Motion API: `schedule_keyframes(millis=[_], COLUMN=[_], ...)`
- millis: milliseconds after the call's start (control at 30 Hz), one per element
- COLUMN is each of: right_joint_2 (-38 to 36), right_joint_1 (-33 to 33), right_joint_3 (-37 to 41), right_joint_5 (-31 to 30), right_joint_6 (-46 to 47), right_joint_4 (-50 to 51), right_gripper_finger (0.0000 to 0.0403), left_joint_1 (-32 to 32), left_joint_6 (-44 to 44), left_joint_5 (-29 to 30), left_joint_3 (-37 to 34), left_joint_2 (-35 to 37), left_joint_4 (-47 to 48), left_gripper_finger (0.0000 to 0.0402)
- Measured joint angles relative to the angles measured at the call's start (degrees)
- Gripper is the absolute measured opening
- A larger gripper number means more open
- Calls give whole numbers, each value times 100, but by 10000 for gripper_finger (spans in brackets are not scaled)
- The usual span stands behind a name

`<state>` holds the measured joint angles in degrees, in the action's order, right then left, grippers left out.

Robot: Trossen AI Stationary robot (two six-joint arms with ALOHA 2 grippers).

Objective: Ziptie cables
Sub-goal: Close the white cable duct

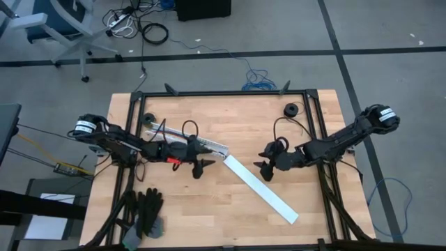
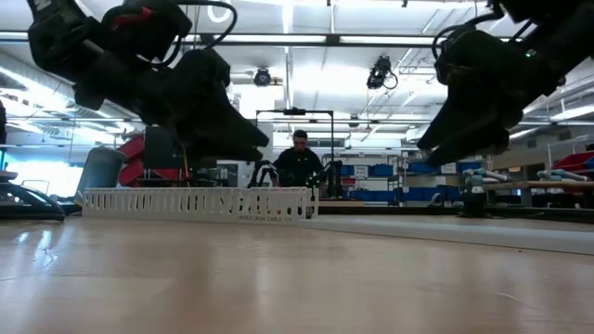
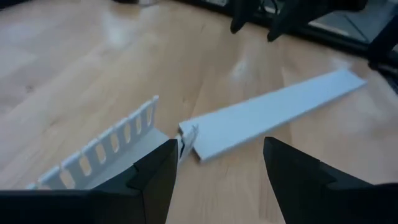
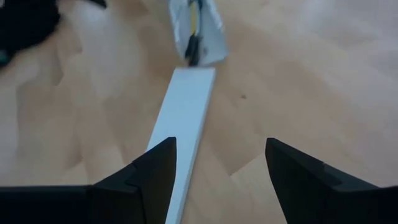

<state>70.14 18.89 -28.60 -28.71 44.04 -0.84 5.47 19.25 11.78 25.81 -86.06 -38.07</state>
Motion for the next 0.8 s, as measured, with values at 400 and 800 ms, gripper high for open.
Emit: schedule_keyframes(millis=[400,800], right_joint_2=[4,5], right_joint_1=[-668,-886], right_joint_3=[0,0], right_joint_5=[645,641], right_joint_6=[-528,-830], right_joint_4=[-193,-295], right_gripper_finger=[204,200], left_joint_1=[-246,-1339], left_joint_6=[-1370,-2675], left_joint_5=[-2,-1718], left_joint_3=[111,1239], left_joint_2=[24,24], left_joint_4=[552,2702], left_gripper_finger=[213,213])
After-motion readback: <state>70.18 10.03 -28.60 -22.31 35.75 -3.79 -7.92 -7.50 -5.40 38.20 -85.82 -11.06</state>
